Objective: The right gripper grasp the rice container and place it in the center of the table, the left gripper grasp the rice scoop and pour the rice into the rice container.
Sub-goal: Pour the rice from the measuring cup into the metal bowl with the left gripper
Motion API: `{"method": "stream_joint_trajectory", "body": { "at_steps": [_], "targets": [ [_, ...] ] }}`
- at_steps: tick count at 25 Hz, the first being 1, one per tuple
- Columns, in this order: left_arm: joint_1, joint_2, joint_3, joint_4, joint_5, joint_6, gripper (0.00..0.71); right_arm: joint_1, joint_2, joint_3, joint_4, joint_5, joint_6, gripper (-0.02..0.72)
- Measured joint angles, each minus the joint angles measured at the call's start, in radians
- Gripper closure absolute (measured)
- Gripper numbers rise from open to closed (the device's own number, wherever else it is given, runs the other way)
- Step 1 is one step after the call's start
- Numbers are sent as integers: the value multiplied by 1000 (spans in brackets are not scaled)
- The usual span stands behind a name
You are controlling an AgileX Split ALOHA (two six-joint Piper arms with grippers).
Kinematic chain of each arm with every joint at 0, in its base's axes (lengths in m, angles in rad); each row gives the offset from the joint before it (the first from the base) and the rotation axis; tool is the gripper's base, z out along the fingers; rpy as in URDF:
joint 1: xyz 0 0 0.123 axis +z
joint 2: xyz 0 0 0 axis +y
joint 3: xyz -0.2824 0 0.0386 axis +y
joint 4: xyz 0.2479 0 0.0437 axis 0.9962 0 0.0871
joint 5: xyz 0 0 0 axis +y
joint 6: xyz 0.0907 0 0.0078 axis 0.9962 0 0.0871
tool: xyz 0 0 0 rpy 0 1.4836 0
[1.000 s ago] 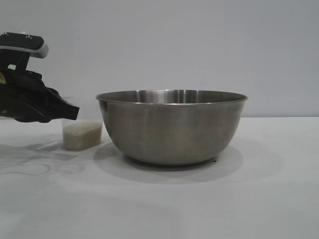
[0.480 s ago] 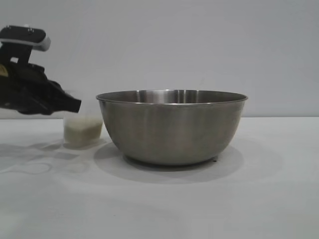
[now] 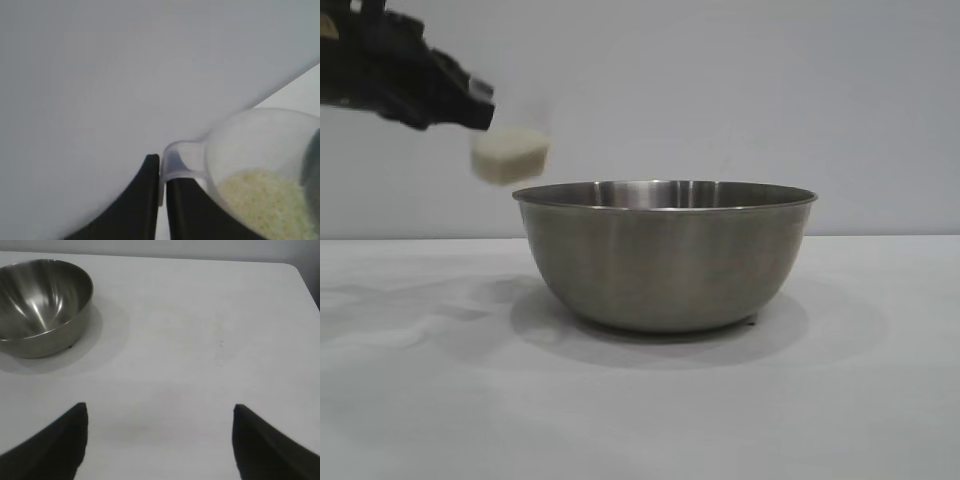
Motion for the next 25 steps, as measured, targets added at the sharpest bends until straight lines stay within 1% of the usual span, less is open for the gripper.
{"method": "stream_joint_trajectory", "body": {
  "at_steps": [6,11,16,22,25],
  "targets": [
    [0,-16,-58,186,0,112,710,0,0,0,0,0,0,146],
    [0,-16,-100,291,0,250,710,0,0,0,0,0,0,146],
    [-2,-16,-138,358,0,409,710,0,0,0,0,0,0,146],
    [-42,-16,-156,399,0,615,710,0,0,0,0,0,0,146],
    [-52,-16,-156,424,0,696,710,0,0,0,2,0,0,146]
  ]
}}
